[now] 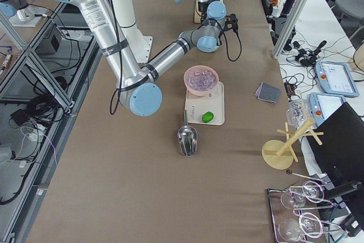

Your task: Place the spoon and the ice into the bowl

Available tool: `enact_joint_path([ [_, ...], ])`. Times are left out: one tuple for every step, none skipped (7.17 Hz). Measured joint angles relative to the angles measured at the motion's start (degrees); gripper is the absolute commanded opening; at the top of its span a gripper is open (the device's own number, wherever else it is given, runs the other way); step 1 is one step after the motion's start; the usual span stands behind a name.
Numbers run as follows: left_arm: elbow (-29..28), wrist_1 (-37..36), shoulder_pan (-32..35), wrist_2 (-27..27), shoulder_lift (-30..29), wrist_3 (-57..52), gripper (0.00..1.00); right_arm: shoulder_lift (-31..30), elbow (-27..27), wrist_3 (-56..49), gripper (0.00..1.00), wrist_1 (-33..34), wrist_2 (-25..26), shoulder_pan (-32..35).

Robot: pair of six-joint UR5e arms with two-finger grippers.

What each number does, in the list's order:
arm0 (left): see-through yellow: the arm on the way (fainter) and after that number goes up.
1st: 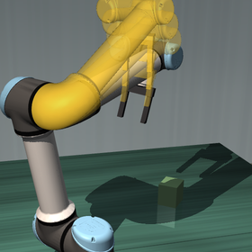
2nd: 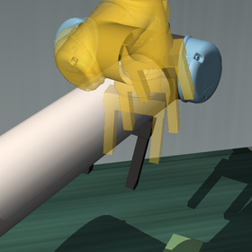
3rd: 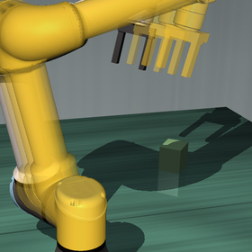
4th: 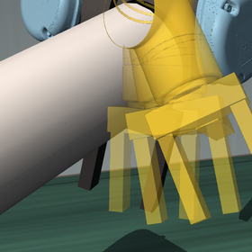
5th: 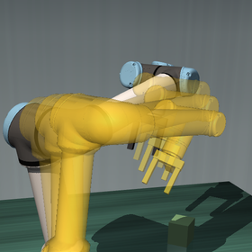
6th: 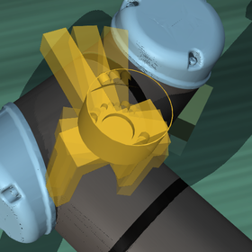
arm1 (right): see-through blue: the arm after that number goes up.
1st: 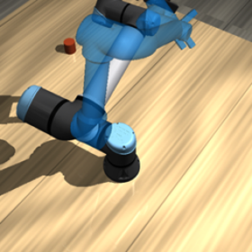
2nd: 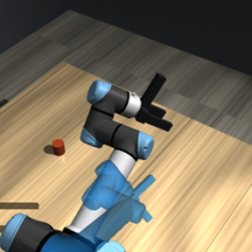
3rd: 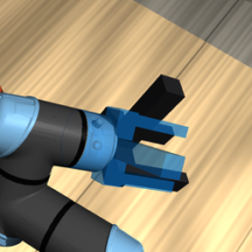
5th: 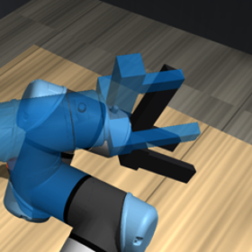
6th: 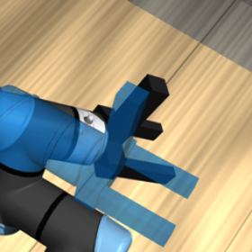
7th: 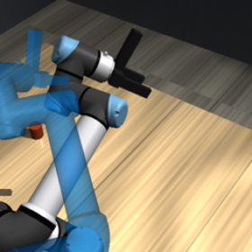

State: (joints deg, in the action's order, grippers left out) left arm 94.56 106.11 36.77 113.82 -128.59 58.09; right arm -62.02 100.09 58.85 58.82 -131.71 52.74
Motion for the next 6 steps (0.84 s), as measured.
enact_joint_path([
  [-0.20, 0.15, -0.15, 0.00, -0.25, 0.00, 0.53, 0.03, 0.07, 0.03, 0.00, -0.01, 0.86, -0.59],
  [-0.57, 0.40, -0.18, 0.00, -0.78, 0.01, 0.53, 0.05, 0.26, 0.12, 0.00, -0.02, 1.25, -0.98],
  [-1.21, 0.65, -0.18, 0.00, -1.59, -0.01, 0.54, 0.05, 0.56, 0.28, 0.00, -0.02, 1.46, -1.27],
  [-1.59, 0.83, -0.06, -0.05, -2.13, -0.05, 0.65, 0.28, 0.72, 0.35, 0.00, -0.01, 2.31, -1.84],
  [-1.72, 0.81, 0.85, 0.08, -2.31, -0.29, 0.96, 0.89, 0.71, 0.46, 0.00, 0.06, 4.53, -3.24],
  [-1.84, 0.62, 2.96, 1.12, -2.19, -1.25, 0.97, 1.76, 0.56, 0.69, 0.00, 0.22, 8.01, -5.57],
])
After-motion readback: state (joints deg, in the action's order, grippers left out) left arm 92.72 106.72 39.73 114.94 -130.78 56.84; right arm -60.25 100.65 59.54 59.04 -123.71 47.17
